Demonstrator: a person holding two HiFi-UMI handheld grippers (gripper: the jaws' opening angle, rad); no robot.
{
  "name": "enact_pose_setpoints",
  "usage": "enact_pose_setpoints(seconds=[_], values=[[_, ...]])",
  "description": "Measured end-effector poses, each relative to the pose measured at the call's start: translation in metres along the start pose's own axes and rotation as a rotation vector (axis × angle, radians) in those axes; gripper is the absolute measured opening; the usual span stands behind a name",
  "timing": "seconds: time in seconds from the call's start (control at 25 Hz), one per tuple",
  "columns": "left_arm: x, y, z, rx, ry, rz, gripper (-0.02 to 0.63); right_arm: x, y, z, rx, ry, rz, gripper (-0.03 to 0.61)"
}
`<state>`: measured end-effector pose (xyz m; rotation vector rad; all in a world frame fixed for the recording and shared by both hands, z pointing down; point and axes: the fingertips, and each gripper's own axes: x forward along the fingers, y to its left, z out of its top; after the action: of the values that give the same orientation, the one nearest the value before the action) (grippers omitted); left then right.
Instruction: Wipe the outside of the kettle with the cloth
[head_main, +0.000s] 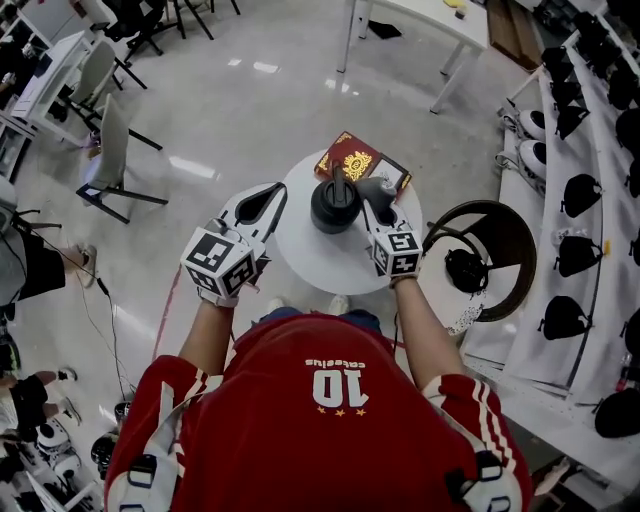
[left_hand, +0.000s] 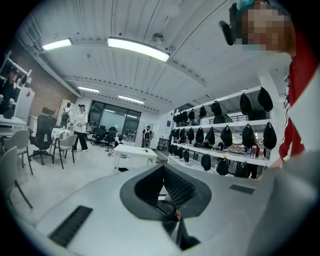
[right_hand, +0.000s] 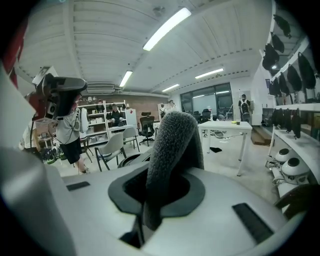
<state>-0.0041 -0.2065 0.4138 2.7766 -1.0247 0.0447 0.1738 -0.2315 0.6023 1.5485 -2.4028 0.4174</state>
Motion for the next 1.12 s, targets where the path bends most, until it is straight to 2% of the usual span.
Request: enact_pose_setpoints(seconds=[0.72, 1.12], values=[[-0.029, 0.001, 0.001, 0.013, 0.015, -0.176, 0.009, -0.037, 0.042, -0.028, 0.071, 0.010, -0.176, 0.049], [-0.057, 0.017, 0.001, 0.022, 0.025, -0.223, 0.009, -0.040, 0.084, -0.035, 0.092, 0.000, -0.216, 0.049]])
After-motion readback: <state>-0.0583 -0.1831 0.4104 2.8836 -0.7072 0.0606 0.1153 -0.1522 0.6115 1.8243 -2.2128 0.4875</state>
